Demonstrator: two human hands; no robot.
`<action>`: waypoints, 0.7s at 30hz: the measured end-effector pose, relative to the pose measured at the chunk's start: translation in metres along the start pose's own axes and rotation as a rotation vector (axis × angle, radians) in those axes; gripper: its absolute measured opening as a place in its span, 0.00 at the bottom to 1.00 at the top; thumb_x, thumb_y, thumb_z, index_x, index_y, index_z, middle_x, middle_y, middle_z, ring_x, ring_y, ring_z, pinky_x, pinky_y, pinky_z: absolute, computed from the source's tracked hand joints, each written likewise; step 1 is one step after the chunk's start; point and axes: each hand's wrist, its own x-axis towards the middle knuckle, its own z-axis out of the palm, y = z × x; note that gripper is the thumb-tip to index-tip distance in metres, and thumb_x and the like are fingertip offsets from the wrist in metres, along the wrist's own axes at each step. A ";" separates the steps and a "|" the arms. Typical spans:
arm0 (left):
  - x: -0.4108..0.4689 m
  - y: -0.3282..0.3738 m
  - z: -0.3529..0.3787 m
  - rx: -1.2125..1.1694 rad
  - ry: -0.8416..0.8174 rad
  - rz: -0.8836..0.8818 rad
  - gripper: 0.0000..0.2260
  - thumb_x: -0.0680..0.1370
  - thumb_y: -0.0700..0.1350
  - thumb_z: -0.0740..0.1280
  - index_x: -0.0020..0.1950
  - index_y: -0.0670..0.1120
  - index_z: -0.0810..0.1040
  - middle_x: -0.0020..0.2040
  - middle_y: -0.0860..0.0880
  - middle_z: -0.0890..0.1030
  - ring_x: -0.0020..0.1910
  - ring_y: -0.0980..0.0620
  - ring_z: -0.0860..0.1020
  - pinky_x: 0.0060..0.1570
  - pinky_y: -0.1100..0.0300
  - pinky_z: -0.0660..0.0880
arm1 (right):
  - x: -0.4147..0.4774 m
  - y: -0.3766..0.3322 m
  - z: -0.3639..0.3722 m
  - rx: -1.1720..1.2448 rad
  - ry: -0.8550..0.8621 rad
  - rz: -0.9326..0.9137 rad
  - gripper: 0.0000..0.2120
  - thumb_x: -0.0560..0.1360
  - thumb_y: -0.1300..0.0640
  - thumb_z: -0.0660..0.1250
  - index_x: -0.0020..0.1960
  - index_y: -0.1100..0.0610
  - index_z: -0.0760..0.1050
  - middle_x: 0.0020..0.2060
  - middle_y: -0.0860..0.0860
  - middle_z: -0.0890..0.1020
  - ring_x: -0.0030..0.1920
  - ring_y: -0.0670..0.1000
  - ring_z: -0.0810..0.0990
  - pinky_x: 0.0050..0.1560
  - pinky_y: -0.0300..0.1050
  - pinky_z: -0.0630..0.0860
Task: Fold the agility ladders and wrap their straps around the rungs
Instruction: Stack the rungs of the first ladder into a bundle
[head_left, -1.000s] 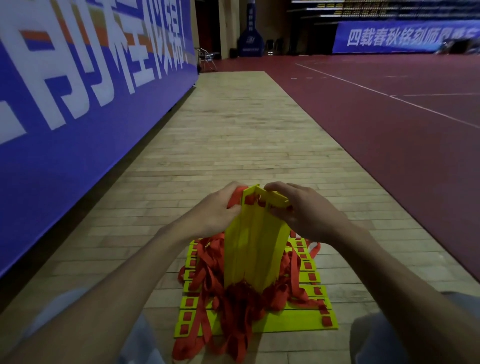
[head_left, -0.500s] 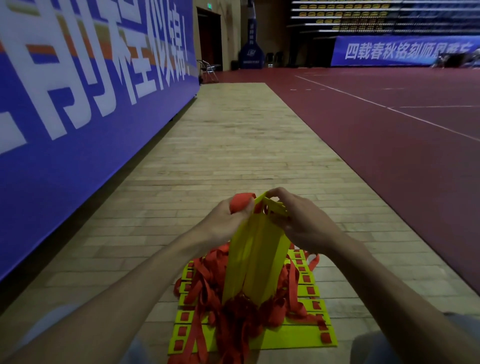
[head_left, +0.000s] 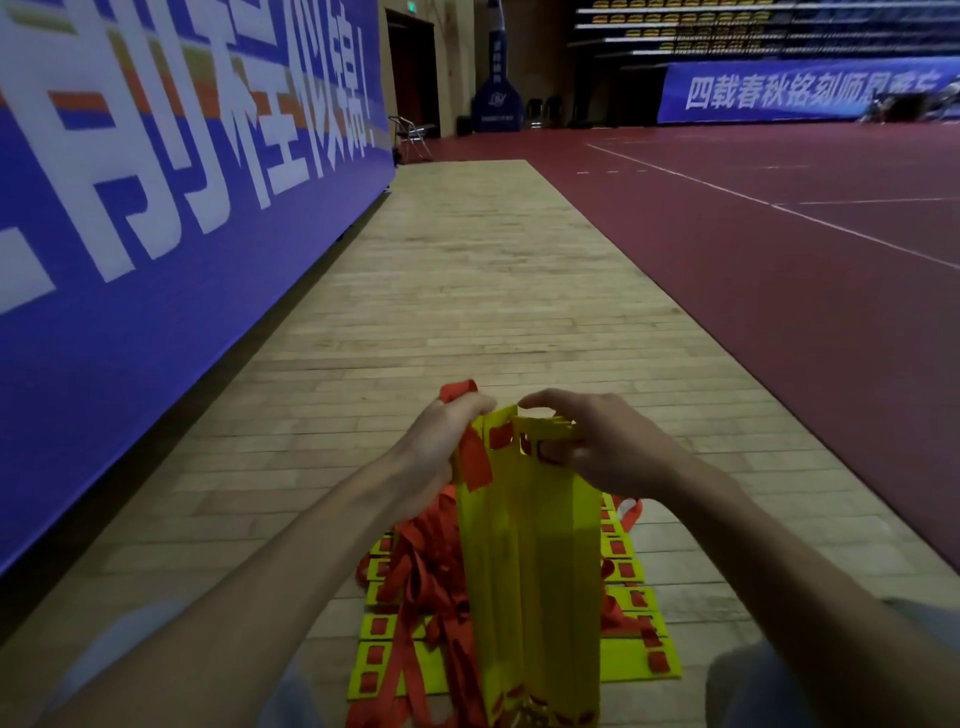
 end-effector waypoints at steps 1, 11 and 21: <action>-0.001 -0.001 0.001 0.007 -0.016 -0.004 0.04 0.76 0.46 0.66 0.44 0.46 0.75 0.38 0.48 0.76 0.42 0.50 0.76 0.44 0.55 0.73 | 0.000 0.000 0.000 -0.012 0.009 0.005 0.25 0.77 0.58 0.69 0.71 0.44 0.69 0.64 0.52 0.79 0.62 0.55 0.76 0.56 0.53 0.77; -0.003 -0.013 -0.004 0.358 -0.023 0.132 0.12 0.79 0.33 0.63 0.58 0.45 0.80 0.49 0.46 0.84 0.50 0.49 0.82 0.50 0.58 0.79 | -0.005 0.007 -0.007 -0.019 -0.036 0.018 0.20 0.78 0.60 0.66 0.68 0.48 0.74 0.63 0.53 0.79 0.61 0.55 0.76 0.57 0.57 0.77; -0.007 -0.020 0.003 0.396 -0.124 0.220 0.17 0.74 0.37 0.73 0.60 0.49 0.79 0.54 0.48 0.84 0.53 0.53 0.82 0.55 0.58 0.79 | -0.012 0.014 -0.008 -0.091 -0.027 -0.016 0.22 0.80 0.53 0.65 0.72 0.42 0.68 0.66 0.51 0.75 0.65 0.54 0.73 0.57 0.54 0.75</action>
